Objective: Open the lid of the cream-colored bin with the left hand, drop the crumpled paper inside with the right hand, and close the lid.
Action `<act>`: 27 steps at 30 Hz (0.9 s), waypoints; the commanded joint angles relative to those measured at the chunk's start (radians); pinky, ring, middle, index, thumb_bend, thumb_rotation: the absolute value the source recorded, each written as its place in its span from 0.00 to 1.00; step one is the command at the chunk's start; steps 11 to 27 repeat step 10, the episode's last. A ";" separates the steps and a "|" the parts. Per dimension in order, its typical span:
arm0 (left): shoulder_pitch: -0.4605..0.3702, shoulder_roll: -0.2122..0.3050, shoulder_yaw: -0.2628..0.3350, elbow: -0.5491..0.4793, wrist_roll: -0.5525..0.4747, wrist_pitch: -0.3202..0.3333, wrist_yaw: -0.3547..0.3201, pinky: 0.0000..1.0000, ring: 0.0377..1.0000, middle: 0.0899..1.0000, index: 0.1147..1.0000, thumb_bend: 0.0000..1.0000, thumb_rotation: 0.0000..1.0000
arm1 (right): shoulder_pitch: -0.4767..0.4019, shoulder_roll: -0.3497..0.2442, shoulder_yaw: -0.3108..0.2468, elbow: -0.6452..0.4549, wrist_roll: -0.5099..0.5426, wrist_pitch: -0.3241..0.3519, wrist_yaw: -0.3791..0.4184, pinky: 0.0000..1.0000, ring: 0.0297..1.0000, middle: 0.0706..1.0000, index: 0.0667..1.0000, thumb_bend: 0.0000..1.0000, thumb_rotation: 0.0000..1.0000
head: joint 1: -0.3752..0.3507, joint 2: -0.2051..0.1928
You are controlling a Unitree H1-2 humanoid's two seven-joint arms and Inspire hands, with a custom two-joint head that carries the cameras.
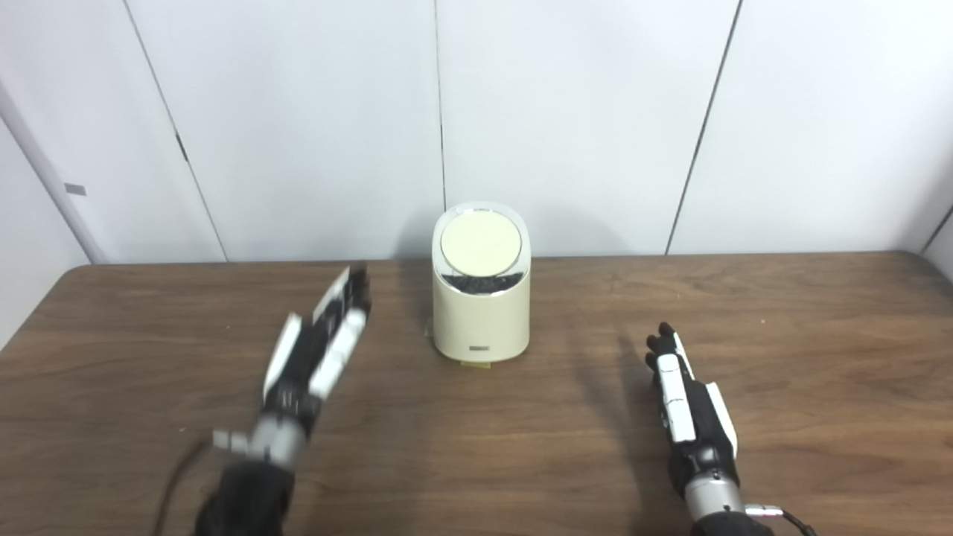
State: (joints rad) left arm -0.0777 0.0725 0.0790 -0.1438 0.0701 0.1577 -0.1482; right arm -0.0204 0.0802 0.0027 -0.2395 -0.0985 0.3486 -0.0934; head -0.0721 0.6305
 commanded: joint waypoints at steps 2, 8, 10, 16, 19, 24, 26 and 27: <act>0.002 -0.018 0.025 -0.059 -0.071 -0.017 0.027 0.97 0.96 0.97 1.00 0.49 0.85 | -0.014 -0.007 0.002 -0.012 0.013 0.005 0.016 1.00 0.96 0.97 1.00 0.55 1.00 | 0.001 0.001; 0.073 -0.039 0.039 -0.050 -0.132 -0.039 0.044 0.98 0.96 0.98 1.00 0.52 0.84 | -0.008 -0.020 0.001 -0.013 0.019 0.004 0.025 1.00 0.96 0.97 1.00 0.56 1.00 | 0.007 0.000; 0.089 -0.046 0.044 -0.044 -0.148 -0.051 0.051 0.99 0.97 0.99 1.00 0.54 0.85 | -0.007 -0.021 -0.003 -0.018 0.024 0.009 0.027 1.00 0.96 0.97 1.00 0.56 1.00 | 0.008 0.002; 0.089 -0.046 0.044 -0.044 -0.148 -0.051 0.051 0.99 0.97 0.99 1.00 0.54 0.85 | -0.007 -0.021 -0.003 -0.018 0.024 0.009 0.027 1.00 0.96 0.97 1.00 0.56 1.00 | 0.008 0.002; 0.089 -0.046 0.044 -0.044 -0.148 -0.051 0.051 0.99 0.97 0.99 1.00 0.54 0.85 | -0.007 -0.021 -0.003 -0.018 0.024 0.009 0.027 1.00 0.96 0.97 1.00 0.56 1.00 | 0.008 0.002; 0.089 -0.046 0.044 -0.044 -0.148 -0.051 0.051 0.99 0.97 0.99 1.00 0.54 0.85 | -0.007 -0.021 -0.003 -0.018 0.024 0.009 0.027 1.00 0.96 0.97 1.00 0.56 1.00 | 0.008 0.002; 0.089 -0.046 0.044 -0.044 -0.148 -0.051 0.051 0.99 0.97 0.99 1.00 0.54 0.85 | -0.007 -0.021 -0.003 -0.018 0.024 0.009 0.027 1.00 0.96 0.97 1.00 0.56 1.00 | 0.008 0.002; 0.089 -0.046 0.044 -0.044 -0.148 -0.051 0.051 0.99 0.97 0.99 1.00 0.54 0.85 | -0.007 -0.021 -0.003 -0.018 0.024 0.009 0.027 1.00 0.96 0.97 1.00 0.56 1.00 | 0.008 0.002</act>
